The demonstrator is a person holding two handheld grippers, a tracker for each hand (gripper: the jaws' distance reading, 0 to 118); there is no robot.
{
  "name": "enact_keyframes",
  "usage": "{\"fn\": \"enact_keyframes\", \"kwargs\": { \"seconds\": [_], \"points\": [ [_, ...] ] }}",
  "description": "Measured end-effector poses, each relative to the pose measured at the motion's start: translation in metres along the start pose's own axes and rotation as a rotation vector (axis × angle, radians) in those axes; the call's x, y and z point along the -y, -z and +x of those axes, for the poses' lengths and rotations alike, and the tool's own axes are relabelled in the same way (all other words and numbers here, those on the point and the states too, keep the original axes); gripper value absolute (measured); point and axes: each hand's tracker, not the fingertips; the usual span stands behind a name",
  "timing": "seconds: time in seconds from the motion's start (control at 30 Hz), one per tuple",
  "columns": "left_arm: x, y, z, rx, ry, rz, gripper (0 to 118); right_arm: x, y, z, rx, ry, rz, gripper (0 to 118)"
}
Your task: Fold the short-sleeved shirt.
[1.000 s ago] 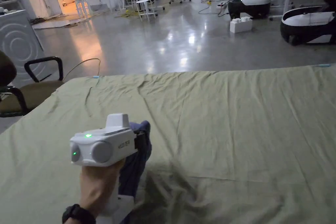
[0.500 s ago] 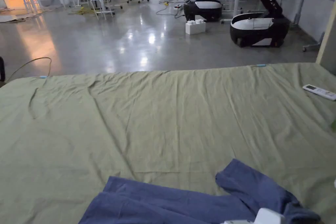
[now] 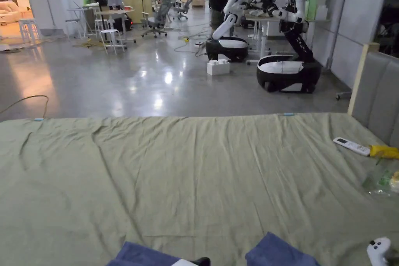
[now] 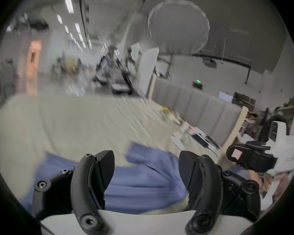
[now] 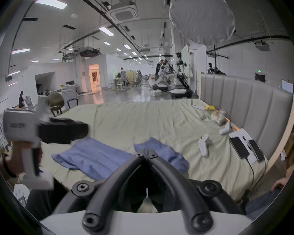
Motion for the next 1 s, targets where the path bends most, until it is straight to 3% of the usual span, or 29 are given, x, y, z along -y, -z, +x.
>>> {"fn": "enact_keyframes", "kwargs": {
  "seconds": [0.2, 0.23, 0.3, 0.37, 0.43, 0.5, 0.73, 1.0],
  "points": [
    [-0.040, -0.122, -0.024, -0.316, 0.128, 0.199, 73, -0.031, 0.007, -0.021, -0.055, -0.042, 0.093, 0],
    [-0.043, -0.139, -0.024, -0.358, 0.139, 0.217, 57, -0.035, 0.006, -0.024, -0.060, -0.045, 0.101, 0],
    [-0.042, -0.161, -0.021, -0.421, 0.175, 0.221, 42, -0.038, 0.001, -0.029, -0.062, -0.043, 0.121, 0],
    [-0.037, -0.173, -0.016, -0.499, 0.187, 0.214, 6, -0.041, -0.005, -0.032, -0.068, -0.018, 0.122, 0],
    [-0.031, -0.187, -0.014, -0.469, 0.165, 0.163, 4, -0.043, -0.017, -0.035, -0.081, 0.037, 0.143, 0],
    [-0.020, -0.193, -0.009, -0.529, 0.120, 0.139, 1, -0.045, -0.024, -0.037, -0.109, 0.070, 0.154, 0],
    [-0.017, -0.190, -0.010, -0.501, 0.096, 0.112, 1, -0.043, -0.018, -0.043, -0.077, 0.009, 0.128, 0],
    [-0.026, -0.141, -0.037, -0.405, 0.082, -0.040, 1, -0.035, -0.009, -0.036, -0.094, 0.061, 0.073, 0]
  ]
}}
